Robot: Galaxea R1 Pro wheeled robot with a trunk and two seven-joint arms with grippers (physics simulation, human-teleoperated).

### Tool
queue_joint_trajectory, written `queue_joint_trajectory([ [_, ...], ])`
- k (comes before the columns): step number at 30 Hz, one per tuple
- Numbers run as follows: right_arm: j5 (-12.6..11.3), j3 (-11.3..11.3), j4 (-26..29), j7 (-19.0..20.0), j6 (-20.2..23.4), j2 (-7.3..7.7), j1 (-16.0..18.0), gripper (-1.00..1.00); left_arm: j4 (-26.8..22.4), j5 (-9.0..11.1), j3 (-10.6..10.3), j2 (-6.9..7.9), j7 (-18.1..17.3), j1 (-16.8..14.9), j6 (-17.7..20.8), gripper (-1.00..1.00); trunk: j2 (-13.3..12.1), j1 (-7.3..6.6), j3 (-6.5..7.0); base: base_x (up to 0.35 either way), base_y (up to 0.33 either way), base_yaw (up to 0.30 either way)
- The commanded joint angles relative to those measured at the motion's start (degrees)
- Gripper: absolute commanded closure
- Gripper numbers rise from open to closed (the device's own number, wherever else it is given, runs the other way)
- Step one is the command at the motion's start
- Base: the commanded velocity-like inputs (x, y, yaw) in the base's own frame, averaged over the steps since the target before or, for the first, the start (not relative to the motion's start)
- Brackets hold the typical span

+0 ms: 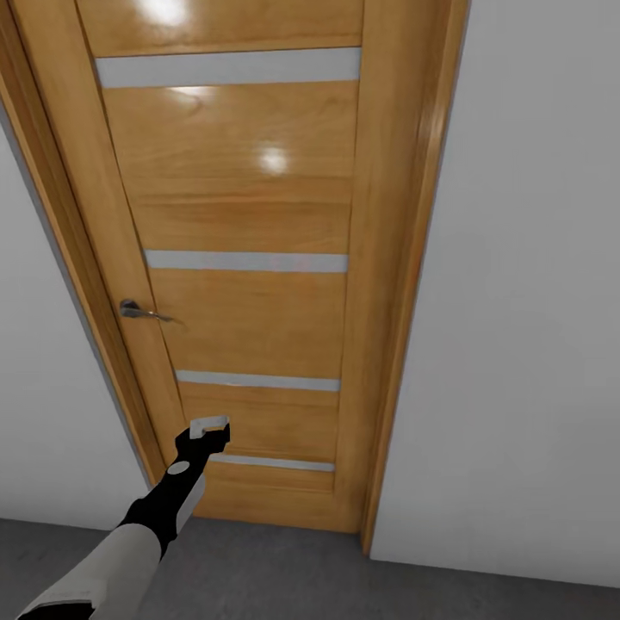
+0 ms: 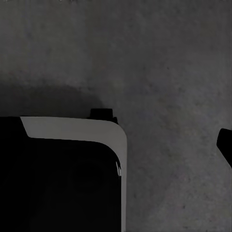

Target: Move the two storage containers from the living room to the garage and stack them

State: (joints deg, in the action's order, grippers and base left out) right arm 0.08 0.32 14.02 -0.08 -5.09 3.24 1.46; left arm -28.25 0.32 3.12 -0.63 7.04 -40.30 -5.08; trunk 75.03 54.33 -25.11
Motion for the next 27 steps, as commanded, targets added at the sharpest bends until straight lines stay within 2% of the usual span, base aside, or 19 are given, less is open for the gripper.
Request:
queue_joint_trajectory([
  [1,0.01,0.03,-0.05,-0.01,-0.19,0.01,0.03,-1.00,0.04,0.03,0.22,-0.04,-0.01,-0.04,-0.20,-1.00,0.03,0.00,-0.06,0.028,0.000,0.000],
  [13,0.01,0.03,-0.05,-0.01,-0.19,0.01,0.03,-1.00,0.04,0.02,0.22,0.01,-0.02,-0.06,-0.20,-1.00,0.03,0.00,-0.06,0.186,0.000,0.000],
  [22,0.01,0.03,-0.05,-0.01,-0.19,0.01,0.03,-1.00,0.04,0.02,0.22,0.01,-0.01,-0.04,-0.20,-1.00,0.03,0.00,-0.06,0.045,0.000,0.000],
  [27,0.01,0.03,-0.05,-0.01,-0.19,0.00,0.03,-1.00,0.04,0.02,0.22,0.01,-0.01,-0.06,-0.20,-1.00,0.03,0.00,-0.06,0.204,0.000,0.000],
])
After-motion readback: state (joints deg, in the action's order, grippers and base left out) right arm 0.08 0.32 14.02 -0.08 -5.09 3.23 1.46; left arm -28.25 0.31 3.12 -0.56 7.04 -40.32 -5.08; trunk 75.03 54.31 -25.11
